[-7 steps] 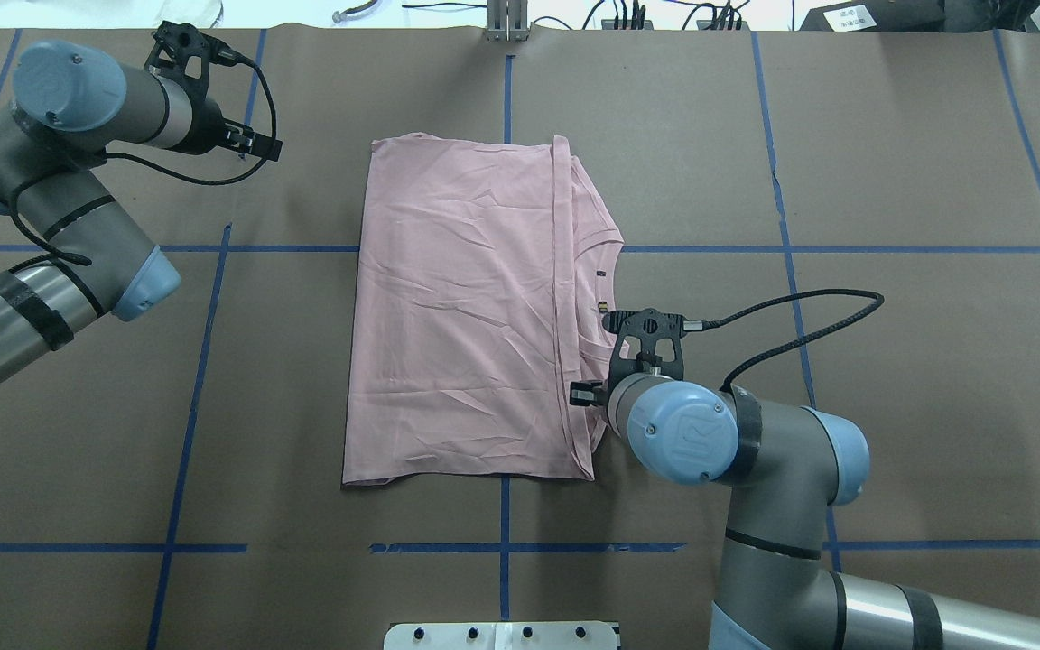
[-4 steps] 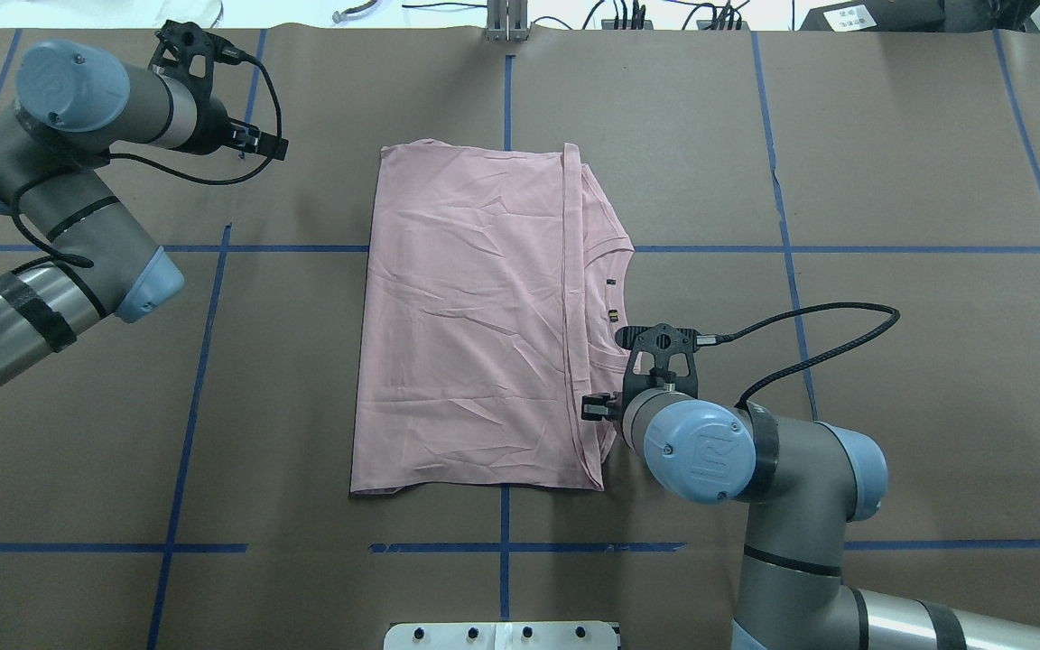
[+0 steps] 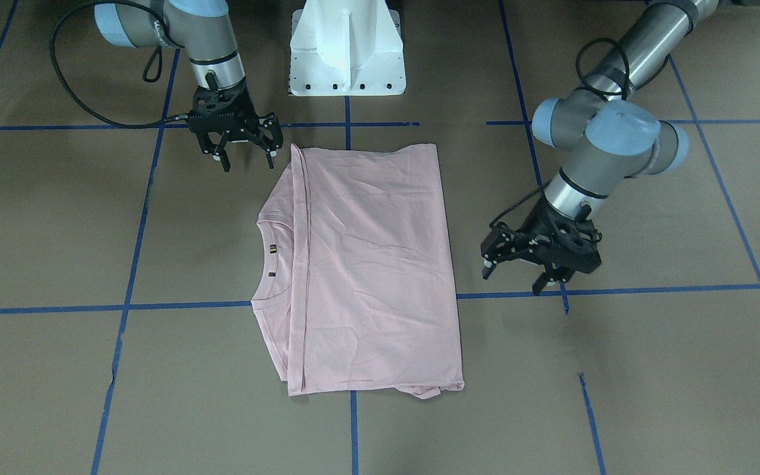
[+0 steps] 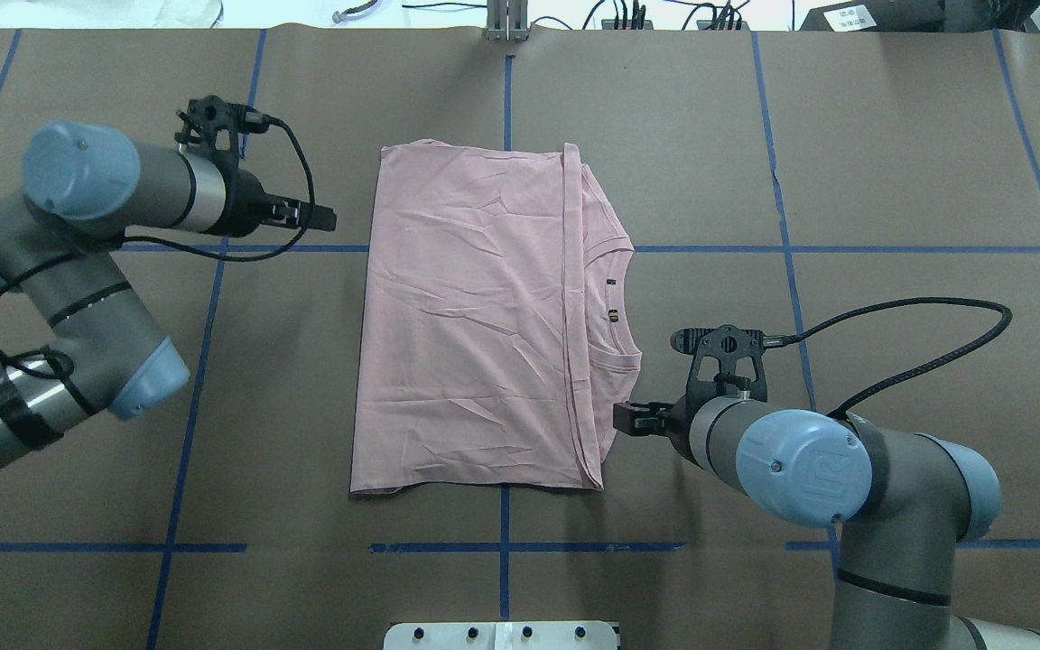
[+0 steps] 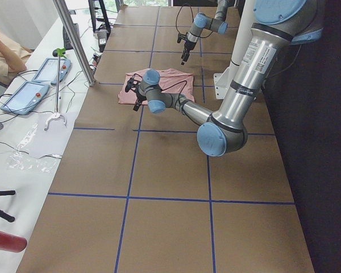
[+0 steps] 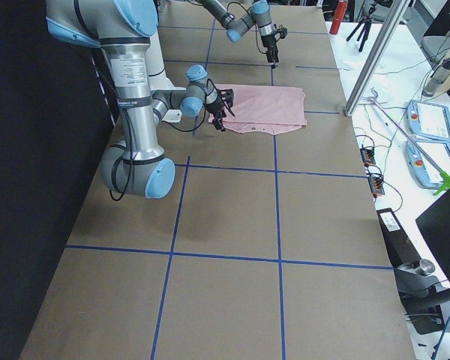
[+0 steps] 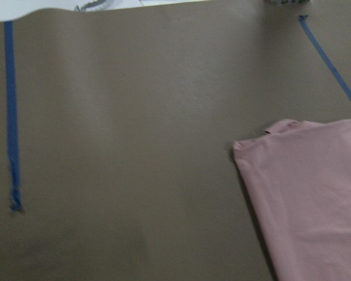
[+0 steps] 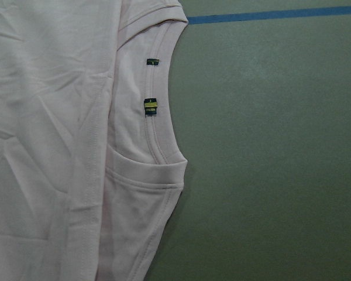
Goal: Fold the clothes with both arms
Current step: 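Drag the collar with the right gripper toward the robot, straightening the shirt, then lower both grippers to the shirt edge nearest the robot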
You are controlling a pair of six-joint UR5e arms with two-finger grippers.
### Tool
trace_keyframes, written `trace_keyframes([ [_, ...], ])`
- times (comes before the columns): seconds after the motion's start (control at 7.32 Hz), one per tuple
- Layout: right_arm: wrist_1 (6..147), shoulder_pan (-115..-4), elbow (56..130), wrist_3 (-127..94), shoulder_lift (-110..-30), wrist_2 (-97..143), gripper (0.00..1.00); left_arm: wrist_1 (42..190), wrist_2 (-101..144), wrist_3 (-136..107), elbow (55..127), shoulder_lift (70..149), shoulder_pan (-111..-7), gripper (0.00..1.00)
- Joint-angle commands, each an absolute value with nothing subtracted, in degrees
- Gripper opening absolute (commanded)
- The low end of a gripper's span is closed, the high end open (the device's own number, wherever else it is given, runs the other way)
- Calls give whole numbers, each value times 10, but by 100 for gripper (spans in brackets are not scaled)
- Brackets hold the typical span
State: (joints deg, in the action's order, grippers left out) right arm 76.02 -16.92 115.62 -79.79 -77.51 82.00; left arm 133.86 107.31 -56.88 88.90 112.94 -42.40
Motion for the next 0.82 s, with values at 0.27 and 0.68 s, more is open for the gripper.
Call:
trace_keyframes([
  [0.27, 758, -168, 1168, -822, -786, 817, 100, 1310, 972, -733, 1093, 970, -247, 100],
  [0.68, 758, -167, 1167, -828, -783, 817, 100, 1224, 895, -867, 1099, 999, -171, 66],
])
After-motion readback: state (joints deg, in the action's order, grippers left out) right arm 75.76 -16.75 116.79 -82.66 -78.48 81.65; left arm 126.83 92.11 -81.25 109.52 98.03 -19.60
